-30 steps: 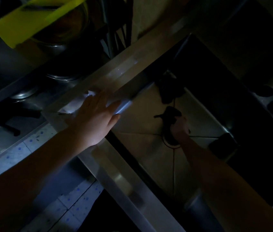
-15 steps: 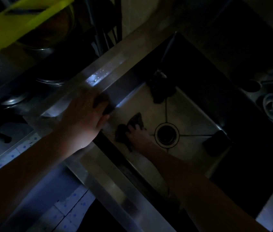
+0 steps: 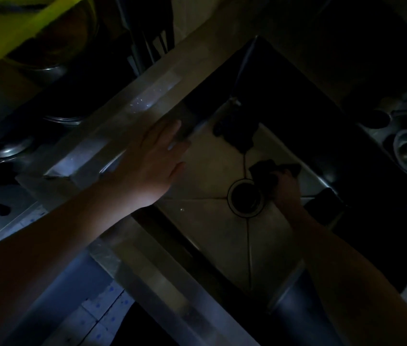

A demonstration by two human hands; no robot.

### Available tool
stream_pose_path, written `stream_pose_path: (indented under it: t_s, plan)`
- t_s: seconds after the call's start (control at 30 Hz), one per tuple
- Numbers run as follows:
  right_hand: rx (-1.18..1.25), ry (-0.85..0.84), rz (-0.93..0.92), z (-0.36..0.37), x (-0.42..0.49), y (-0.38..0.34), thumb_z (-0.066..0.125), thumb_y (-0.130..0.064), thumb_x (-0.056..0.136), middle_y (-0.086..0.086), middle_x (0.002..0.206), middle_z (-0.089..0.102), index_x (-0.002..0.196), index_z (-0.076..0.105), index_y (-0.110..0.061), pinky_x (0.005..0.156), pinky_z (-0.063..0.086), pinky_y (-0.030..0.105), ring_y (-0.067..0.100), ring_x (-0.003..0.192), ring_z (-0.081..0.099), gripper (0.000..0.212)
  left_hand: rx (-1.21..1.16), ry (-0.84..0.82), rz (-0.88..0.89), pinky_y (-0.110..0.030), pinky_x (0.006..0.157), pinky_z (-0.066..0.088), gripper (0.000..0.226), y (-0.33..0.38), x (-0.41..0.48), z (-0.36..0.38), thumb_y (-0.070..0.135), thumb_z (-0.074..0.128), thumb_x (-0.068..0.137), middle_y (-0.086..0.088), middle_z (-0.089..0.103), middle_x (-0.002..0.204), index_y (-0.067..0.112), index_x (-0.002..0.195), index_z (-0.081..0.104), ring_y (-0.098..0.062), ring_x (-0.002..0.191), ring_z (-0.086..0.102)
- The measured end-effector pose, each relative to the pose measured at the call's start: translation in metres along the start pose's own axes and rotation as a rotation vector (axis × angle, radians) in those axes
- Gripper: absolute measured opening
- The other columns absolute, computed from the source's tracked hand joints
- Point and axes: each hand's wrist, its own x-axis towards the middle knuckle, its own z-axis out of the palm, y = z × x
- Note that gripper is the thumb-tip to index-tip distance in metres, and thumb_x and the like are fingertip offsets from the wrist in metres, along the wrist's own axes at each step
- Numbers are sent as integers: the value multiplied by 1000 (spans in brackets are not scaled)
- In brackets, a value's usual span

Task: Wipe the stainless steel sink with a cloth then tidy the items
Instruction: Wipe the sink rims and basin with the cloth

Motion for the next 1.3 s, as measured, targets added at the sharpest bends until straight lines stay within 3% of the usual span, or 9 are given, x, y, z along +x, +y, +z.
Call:
stream_pose_path:
  t_s: [0.1,0.3,0.5,0.6,0.83,1.07,1.17,1.27,1.3]
  plan:
    - [38,-38,-12,13,-25,-11,55,-10,88,17,137,46,128,57,-13,98,44,41,38,117,52,40,-36,3,19,-50,110,22,43,11,7,0,34,47,91,-15,26,152,19,131,47,-37,138,24]
    - [59,-25,-121,20,-15,-5,54,-8,87,15,141,41,133,53,-15,103,40,41,38,126,40,47,-28,53,161,-51,107,28,43,-3,38,-4,37,43,94,-16,26,152,16,132,49,-36,137,28]
    - [231,196,116,-5,28,12,51,1,88,24,134,52,128,56,-1,110,32,42,36,129,44,41,54,76,183,-53,98,36,42,-23,89,-13,31,54,90,-24,31,148,13,129,53,-45,124,42]
    - [171,143,182,-1,19,16,48,-3,90,23,137,49,133,51,-4,108,34,46,37,129,44,43,87,71,200,-51,94,38,44,-21,100,-15,34,52,90,-22,31,148,15,130,52,-43,121,44]
    - [124,63,-27,29,-37,3,52,-5,88,17,136,47,132,53,-10,104,39,42,39,122,46,44,77,39,193,-54,99,35,45,-9,104,-6,37,46,92,-16,27,151,19,133,48,-43,132,32]
    - [228,222,286,10,13,23,45,-11,94,21,132,52,134,51,-10,101,43,46,40,119,51,41,53,27,237,-52,107,26,46,12,94,-1,33,48,91,-15,25,153,18,134,47,-38,137,28]
    - [217,197,394,8,14,21,42,-14,95,22,134,49,138,46,-11,101,41,49,44,119,49,43,4,24,261,-51,106,28,45,24,91,-1,32,49,92,-14,28,152,17,134,47,-37,136,32]
    - [163,139,302,12,-15,8,45,-15,95,18,136,47,137,46,-12,99,40,44,42,119,49,43,-44,3,279,-49,103,32,44,36,85,-3,31,49,93,-13,33,149,18,135,45,-36,133,35]
    - [95,196,206,15,-32,6,49,-15,93,16,131,52,132,52,-13,97,43,40,38,114,54,40,-58,14,291,-48,100,37,43,40,81,-4,31,51,92,-13,38,146,17,132,48,-36,129,41]
